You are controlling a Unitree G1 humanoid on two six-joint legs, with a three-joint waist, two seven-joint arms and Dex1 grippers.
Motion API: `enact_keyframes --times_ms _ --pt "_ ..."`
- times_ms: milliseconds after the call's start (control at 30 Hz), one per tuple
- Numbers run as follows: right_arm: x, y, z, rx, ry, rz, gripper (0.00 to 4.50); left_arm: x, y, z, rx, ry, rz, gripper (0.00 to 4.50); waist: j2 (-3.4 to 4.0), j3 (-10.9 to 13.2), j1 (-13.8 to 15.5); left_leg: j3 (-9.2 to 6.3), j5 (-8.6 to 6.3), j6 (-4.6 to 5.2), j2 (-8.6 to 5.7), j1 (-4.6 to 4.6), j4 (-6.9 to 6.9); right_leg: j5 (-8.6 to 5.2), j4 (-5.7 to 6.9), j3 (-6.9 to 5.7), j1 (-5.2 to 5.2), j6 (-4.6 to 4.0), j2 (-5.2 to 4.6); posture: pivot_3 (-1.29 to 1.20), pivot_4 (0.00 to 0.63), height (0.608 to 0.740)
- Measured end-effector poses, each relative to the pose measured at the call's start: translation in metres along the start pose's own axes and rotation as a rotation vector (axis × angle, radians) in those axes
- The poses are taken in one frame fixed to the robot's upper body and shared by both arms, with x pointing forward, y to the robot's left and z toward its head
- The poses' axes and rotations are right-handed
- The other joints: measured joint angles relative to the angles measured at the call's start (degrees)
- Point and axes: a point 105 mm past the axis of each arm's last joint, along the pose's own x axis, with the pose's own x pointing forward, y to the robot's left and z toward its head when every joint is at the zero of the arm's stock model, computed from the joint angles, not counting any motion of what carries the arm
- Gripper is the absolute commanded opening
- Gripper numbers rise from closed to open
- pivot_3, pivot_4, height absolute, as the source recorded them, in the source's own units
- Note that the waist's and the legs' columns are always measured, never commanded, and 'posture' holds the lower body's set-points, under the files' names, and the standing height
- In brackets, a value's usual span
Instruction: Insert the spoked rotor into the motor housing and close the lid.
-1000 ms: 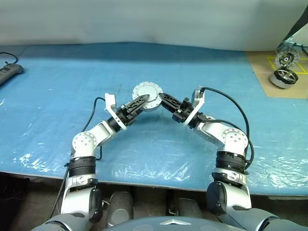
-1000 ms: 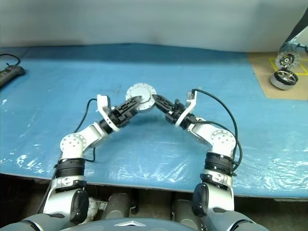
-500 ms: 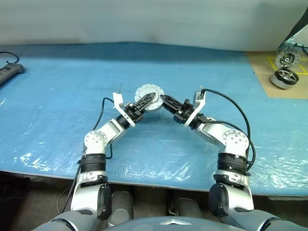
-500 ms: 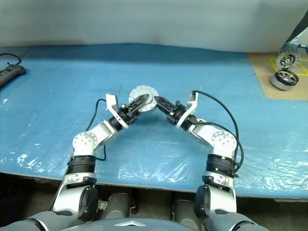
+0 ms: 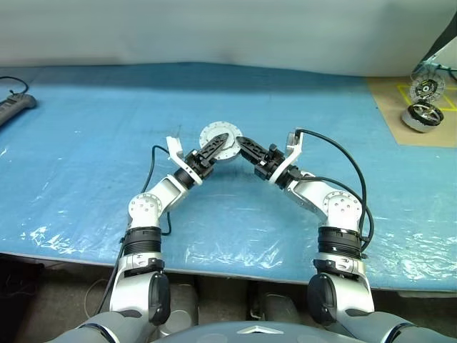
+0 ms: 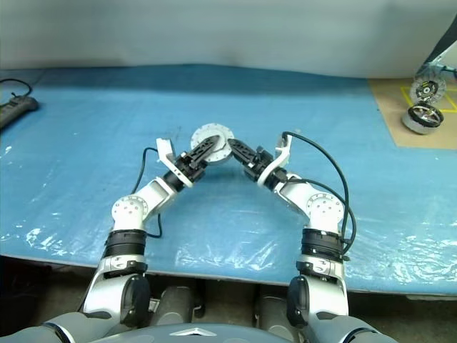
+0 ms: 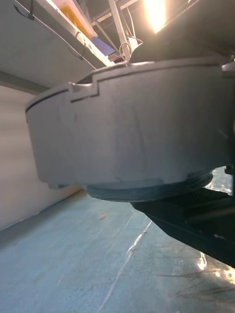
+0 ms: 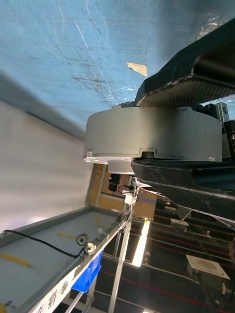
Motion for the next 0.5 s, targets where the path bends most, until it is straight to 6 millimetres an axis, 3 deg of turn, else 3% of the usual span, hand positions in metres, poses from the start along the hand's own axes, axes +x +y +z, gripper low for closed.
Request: enact_keyframes --times_ms 100,333,500 --pt "-0.001 0.001 -0.001 0.002 0.011 0.005 3.37 0.001 0.006 0.007 0.007 -0.027 0.038 2.62 0.0 0.0 -0.1 -0.02 0.0 0.0 0.0 0.01 0.01 0.01 0.01 0.0 0.0 0.0 0.01 0.0 0.15 0.74" --pt "-0.002 0.001 -0.001 0.003 0.023 0.008 3.37 -0.001 0.017 0.029 0.039 -0.101 0.1 2.62 -0.01 0.0 0.0 -0.13 0.01 0.01 -0.01 -0.06 0.05 0.01 0.01 -0.1 0.0 0.0 0.01 0.0 0.15 0.74" --pt "-0.015 -0.019 0.01 -0.152 -0.007 -0.153 3.37 -0.006 0.027 0.063 0.197 -0.209 0.189 2.62 -0.01 0.0 0.1 -0.49 0.01 0.01 -0.01 -0.32 0.33 0.02 0.05 -0.37 0.03 0.01 0.0 0.0 0.15 0.74"
